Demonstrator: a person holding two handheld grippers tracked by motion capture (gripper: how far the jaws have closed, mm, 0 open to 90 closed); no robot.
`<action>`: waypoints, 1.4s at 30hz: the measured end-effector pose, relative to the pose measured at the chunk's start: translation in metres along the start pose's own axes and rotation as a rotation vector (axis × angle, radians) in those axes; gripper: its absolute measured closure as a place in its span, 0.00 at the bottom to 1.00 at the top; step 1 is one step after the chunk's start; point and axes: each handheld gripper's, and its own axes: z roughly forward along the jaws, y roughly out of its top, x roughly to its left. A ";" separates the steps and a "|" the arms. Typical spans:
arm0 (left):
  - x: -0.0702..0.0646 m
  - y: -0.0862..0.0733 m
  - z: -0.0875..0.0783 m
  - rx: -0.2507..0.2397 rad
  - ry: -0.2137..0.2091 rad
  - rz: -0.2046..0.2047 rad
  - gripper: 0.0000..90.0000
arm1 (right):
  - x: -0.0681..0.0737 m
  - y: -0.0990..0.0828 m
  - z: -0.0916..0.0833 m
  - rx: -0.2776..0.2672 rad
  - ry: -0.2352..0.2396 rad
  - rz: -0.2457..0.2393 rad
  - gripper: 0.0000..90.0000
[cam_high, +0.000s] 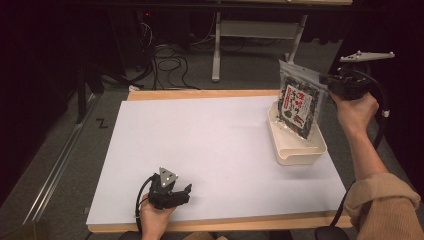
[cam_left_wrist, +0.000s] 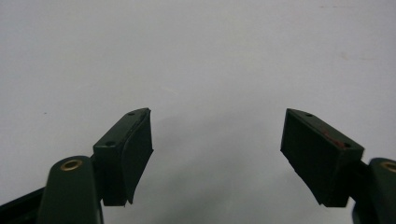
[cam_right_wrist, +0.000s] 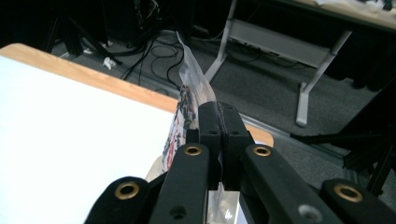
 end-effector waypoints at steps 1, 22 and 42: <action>0.000 0.000 0.000 -0.001 -0.001 0.002 0.28 | 0.000 -0.001 0.001 0.003 0.002 0.002 1.00; 0.000 0.003 0.000 -0.009 -0.005 0.008 0.28 | 0.008 -0.007 0.017 0.110 0.012 -0.047 1.00; -0.005 0.008 0.009 -0.002 -0.021 0.030 0.28 | -0.021 -0.053 0.005 0.156 0.020 0.035 0.99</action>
